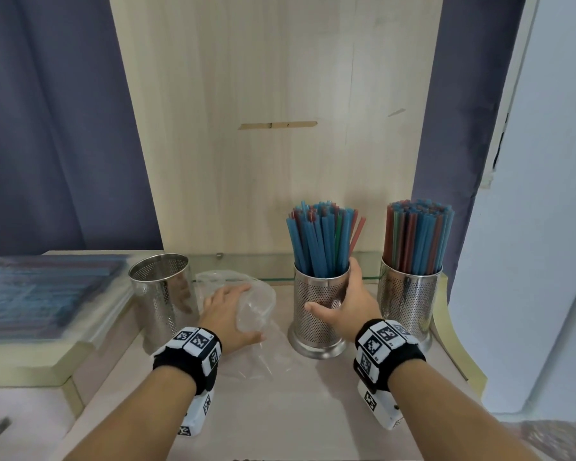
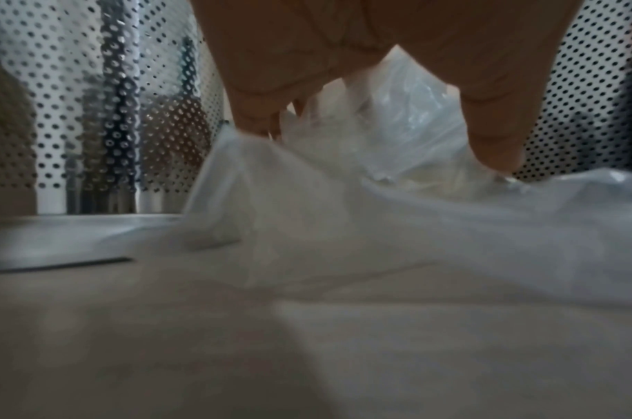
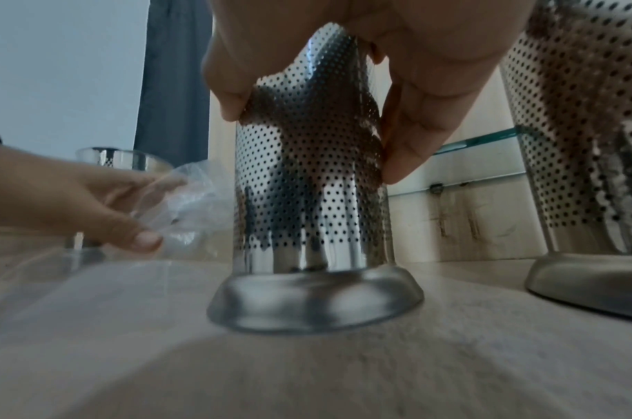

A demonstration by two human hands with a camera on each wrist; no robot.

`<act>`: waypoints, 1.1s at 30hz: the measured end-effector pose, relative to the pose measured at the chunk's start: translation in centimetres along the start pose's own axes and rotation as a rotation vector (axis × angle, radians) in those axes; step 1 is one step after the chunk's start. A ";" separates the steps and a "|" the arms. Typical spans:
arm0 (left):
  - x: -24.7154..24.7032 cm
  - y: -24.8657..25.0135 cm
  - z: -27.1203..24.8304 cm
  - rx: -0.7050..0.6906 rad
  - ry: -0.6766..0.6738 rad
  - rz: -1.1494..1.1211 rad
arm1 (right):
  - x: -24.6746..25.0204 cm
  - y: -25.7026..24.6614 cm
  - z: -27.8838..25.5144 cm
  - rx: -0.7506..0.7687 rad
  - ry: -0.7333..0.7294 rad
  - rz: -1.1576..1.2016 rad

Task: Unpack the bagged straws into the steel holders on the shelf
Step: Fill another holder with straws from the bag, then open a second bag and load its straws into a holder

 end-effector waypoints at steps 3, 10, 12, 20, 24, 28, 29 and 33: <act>0.0 0.2 -0.1 0.015 -0.029 0.000 | 0.6 -0.3 -0.9 0.032 -0.040 0.051; 0.2 0.3 -0.3 0.005 -0.008 0.015 | 3.2 -0.1 -5.3 0.049 -0.114 0.117; 0.1 0.4 -0.3 -0.008 -0.005 0.021 | 3.8 0.6 -6.9 0.051 -0.104 0.138; -0.1 0.2 -0.2 -0.016 0.028 0.034 | 6.6 1.2 -11.3 0.061 0.003 0.118; -0.1 0.4 -0.2 -0.035 0.037 0.044 | 8.3 2.1 -12.3 0.032 0.074 0.081; -0.2 0.4 -0.1 -0.051 0.057 0.057 | 10.0 3.4 -13.2 -0.029 0.117 0.061; -0.2 0.4 -0.1 -0.050 0.057 0.062 | 10.4 3.7 -13.4 -0.047 0.129 0.053; -0.2 0.4 0.1 -0.054 0.044 0.083 | 11.7 4.3 -13.9 -0.094 0.180 0.034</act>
Point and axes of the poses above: each hand's wrist, its own z-axis towards the middle knuckle, its own x-axis out of the back of the hand, y = z × x, the point moved 1 cm from there along z, towards the middle knuckle, and after that the axes turned 4 degrees about -y, right-handed, at the moved point
